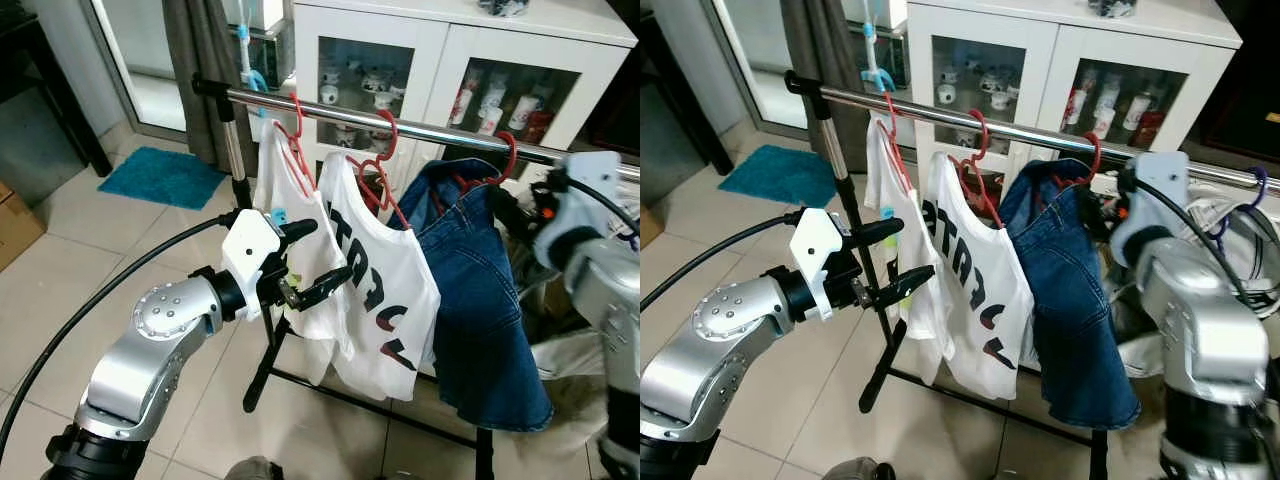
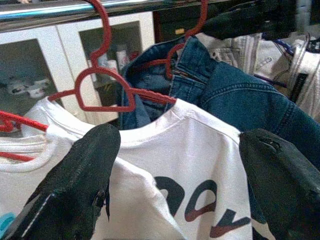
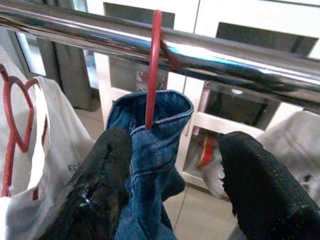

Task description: Hang hanger

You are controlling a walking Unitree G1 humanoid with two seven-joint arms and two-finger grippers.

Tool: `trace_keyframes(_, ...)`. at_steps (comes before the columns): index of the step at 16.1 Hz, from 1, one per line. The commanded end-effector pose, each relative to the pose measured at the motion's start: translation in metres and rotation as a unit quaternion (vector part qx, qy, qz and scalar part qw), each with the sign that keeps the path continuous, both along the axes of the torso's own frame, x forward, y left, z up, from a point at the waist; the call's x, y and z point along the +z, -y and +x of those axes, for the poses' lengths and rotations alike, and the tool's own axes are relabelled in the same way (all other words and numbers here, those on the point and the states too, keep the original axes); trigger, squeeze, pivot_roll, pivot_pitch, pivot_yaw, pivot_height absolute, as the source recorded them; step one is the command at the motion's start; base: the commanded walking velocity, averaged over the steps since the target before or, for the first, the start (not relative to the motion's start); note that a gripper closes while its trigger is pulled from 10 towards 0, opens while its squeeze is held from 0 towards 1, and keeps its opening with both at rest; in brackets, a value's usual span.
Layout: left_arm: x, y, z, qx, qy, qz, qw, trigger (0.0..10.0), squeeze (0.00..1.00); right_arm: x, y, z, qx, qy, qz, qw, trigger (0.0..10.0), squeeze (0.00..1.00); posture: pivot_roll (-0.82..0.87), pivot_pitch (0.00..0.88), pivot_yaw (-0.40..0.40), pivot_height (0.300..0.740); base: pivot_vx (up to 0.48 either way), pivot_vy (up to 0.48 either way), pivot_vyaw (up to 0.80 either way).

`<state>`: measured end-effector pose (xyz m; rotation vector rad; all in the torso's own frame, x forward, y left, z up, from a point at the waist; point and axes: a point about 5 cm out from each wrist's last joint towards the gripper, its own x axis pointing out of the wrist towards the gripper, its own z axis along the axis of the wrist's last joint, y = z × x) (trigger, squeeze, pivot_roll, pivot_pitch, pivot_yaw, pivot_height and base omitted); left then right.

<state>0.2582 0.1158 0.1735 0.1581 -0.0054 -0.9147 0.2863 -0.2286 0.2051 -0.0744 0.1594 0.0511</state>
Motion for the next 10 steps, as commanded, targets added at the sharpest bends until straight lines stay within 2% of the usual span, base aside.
trace_keyframes(1,0.0,-0.001,0.0,0.023,0.009,0.008,1.0,10.0,0.0,0.007,0.003,-0.006,-0.006,0.013,0.0,1.0,10.0,0.0,0.06,0.05,0.007,0.74,0.0,0.0,0.0)
trace_keyframes(2,-0.002,-0.002,0.001,0.043,0.01,0.015,0.999,10.0,0.0,0.008,0.004,-0.009,-0.01,0.019,0.001,1.0,10.0,0.0,0.06,0.051,0.006,0.74,0.0,0.0,0.0)
trace_keyframes(3,-0.007,-0.009,0.004,0.102,0.02,0.02,0.994,10.0,0.0,0.01,0.003,-0.017,-0.03,0.055,0.025,0.998,10.0,0.0,0.05,0.052,0.003,0.74,0.0,0.0,0.0)
trace_keyframes(4,-0.008,-0.01,0.004,0.117,0.025,0.02,0.993,10.0,0.0,0.009,0.001,-0.02,-0.036,0.064,0.031,0.997,10.0,0.0,0.06,0.053,0.002,0.74,0.0,0.0,0.0)
trace_keyframes(6,-0.01,-0.016,0.006,0.17,0.028,0.005,0.985,10.0,0.0,0.0,-0.005,-0.029,-0.055,0.078,0.045,0.994,10.0,0.0,0.06,0.054,-0.002,0.74,0.0,0.0,0.0)
trace_keyframes(7,-0.009,-0.017,0.008,0.199,0.031,-0.007,0.979,10.0,0.0,-0.009,-0.011,-0.033,-0.07,0.083,0.081,0.991,10.0,0.0,0.06,0.053,-0.003,0.74,0.0,0.0,0.0)
trace_keyframes(8,-0.008,-0.014,0.008,0.206,0.037,-0.005,0.978,10.0,0.0,-0.018,-0.018,-0.036,-0.066,0.087,0.115,0.987,10.0,0.0,0.06,0.053,-0.004,0.74,0.0,0.0,0.0)
trace_keyframes(10,-0.009,-0.012,0.008,0.205,0.038,-0.004,0.978,10.0,0.0,-0.021,-0.028,-0.038,-0.049,0.089,0.115,0.988,10.0,0.0,0.06,0.05,-0.005,0.74,0.0,-0.341,0.0)
